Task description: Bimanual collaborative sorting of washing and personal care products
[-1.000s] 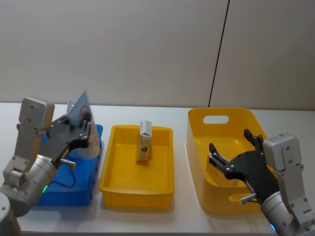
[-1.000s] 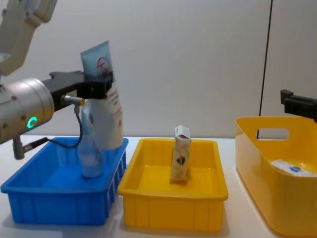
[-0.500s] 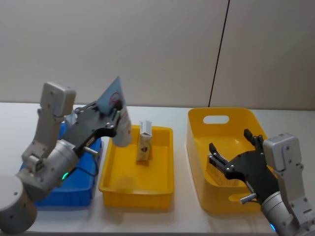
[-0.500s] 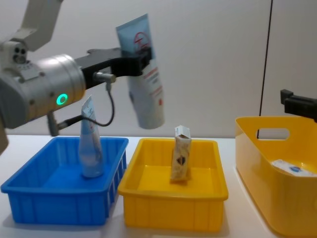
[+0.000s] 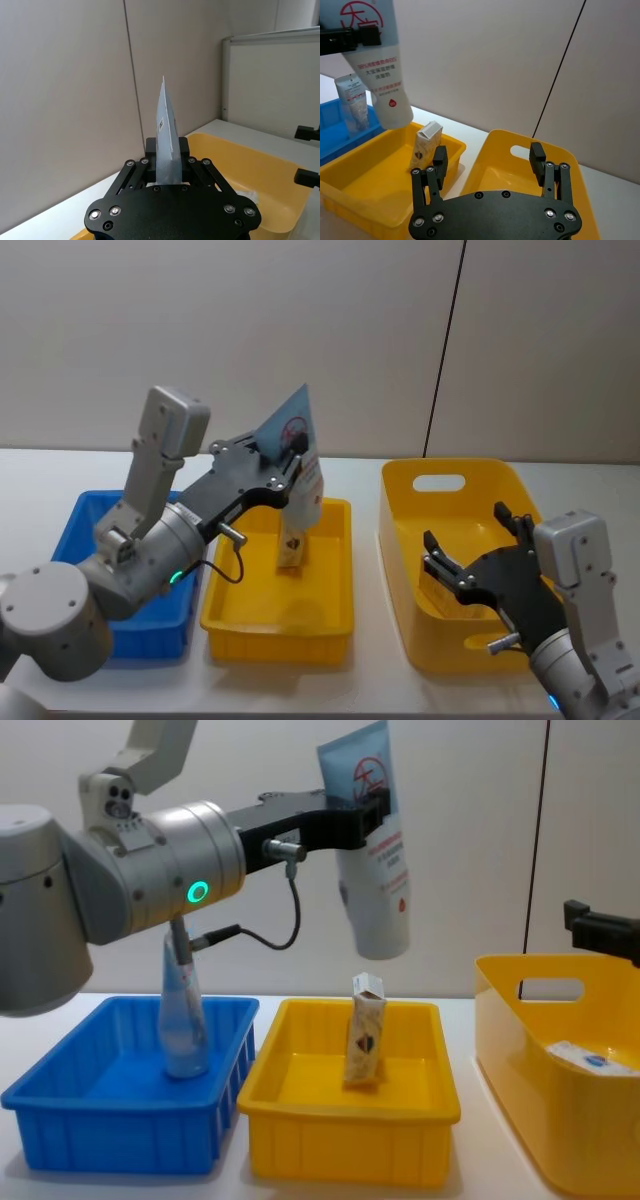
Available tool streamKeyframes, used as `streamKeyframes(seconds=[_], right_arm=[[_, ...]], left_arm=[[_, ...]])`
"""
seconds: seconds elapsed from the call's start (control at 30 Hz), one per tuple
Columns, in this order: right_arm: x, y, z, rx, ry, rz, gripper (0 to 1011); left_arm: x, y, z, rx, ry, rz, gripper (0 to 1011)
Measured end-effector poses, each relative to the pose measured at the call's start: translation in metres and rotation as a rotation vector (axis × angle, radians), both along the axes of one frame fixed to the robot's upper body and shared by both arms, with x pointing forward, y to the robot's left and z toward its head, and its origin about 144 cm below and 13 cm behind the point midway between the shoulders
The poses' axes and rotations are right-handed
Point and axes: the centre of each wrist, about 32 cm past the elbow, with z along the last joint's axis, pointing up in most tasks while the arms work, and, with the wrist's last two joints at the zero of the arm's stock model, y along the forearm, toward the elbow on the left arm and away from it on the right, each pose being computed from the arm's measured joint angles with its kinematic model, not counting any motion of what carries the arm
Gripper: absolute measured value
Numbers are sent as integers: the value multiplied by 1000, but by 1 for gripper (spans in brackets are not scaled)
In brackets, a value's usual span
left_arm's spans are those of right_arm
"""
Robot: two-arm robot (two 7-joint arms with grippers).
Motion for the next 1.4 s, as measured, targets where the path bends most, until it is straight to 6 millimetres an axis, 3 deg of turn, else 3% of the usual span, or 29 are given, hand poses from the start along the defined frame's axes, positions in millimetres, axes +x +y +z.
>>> streamKeyframes(seconds=[0.5, 1.4], right_arm=[[13, -2, 4, -5, 6, 87, 1000], [70, 7, 18, -40, -6, 297, 1000]], left_arm=[[7, -10, 5, 14, -14, -56, 220], [9, -13, 7, 19, -20, -74, 220]])
